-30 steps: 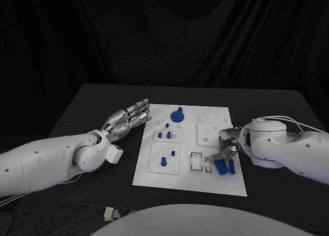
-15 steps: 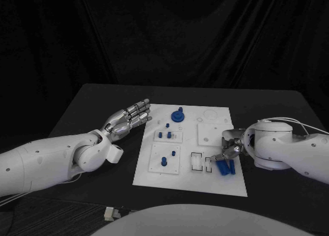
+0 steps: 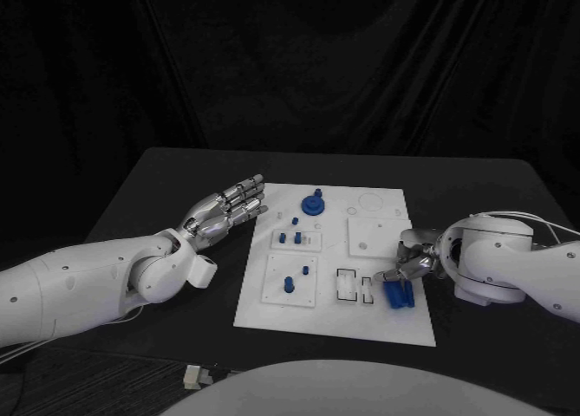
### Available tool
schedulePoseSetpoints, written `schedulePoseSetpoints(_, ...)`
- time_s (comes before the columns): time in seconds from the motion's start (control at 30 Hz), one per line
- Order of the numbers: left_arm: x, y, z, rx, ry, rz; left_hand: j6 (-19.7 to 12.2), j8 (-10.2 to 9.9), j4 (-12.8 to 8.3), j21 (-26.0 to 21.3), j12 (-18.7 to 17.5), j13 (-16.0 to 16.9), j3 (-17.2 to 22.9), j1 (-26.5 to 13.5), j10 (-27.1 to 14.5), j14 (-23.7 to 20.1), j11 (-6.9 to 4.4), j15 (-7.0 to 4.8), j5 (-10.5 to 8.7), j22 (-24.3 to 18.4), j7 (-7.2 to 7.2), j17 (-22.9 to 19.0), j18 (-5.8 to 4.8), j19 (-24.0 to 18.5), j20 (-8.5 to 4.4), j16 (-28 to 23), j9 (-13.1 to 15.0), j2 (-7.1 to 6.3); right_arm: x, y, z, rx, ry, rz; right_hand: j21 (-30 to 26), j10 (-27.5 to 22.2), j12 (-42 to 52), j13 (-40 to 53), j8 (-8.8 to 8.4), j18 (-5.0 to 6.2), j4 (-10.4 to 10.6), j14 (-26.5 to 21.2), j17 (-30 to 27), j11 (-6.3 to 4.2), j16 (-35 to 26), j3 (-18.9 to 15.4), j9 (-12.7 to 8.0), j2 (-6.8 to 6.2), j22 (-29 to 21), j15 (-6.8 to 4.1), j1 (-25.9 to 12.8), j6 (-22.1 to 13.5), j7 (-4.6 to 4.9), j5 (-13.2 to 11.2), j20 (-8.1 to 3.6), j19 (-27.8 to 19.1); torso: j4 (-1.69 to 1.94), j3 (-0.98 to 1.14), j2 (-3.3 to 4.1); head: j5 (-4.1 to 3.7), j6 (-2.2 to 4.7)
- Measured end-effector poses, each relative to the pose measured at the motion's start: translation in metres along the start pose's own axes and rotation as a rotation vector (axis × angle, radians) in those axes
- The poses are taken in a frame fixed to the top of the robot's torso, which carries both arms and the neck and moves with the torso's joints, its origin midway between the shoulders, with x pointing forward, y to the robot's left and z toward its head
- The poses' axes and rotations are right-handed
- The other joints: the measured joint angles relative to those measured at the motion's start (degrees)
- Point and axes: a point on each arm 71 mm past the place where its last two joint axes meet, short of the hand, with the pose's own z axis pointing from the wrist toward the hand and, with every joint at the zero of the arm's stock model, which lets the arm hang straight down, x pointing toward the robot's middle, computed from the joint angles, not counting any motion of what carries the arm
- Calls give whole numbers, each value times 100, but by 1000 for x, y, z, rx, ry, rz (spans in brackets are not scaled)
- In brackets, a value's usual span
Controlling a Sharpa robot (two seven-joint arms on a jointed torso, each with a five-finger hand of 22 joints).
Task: Assemble the parts on the task board
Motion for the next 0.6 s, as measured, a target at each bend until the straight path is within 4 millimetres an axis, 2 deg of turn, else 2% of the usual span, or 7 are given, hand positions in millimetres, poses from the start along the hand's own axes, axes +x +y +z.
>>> schedulePoseSetpoints(0.2,0,0,0,-1,0,0,0,0,0,0,0,0,0,0,0,0,0,0,0,0,0,0,0,0,0,0,0,0,-7,0,-5,-8,-7,67,-23,8,0,0,-11,12,-1,-2,0,8,0,1,4,7,0,13,6,6,-6,0,0,0,0,0,0,-14,0)
schedulePoseSetpoints(0.23,0,0,0,-1,1,0,0,0,0,0,0,0,0,0,0,0,0,0,0,0,0,0,0,0,0,0,0,0,-8,1,-5,-11,-8,79,-23,9,0,0,-11,90,-1,-2,0,8,0,1,4,7,0,13,6,12,-11,5,0,0,0,0,1,-18,0)
schedulePoseSetpoints(0.6,1,1,1,-2,3,-2,0,0,-1,0,5,0,1,0,0,0,0,-1,0,0,0,-1,0,0,0,0,0,0,-16,21,-5,-51,5,197,-89,18,0,-1,-17,90,-1,-20,0,15,0,1,16,8,-1,-2,6,3,-21,51,-12,-12,3,0,2,-40,0)
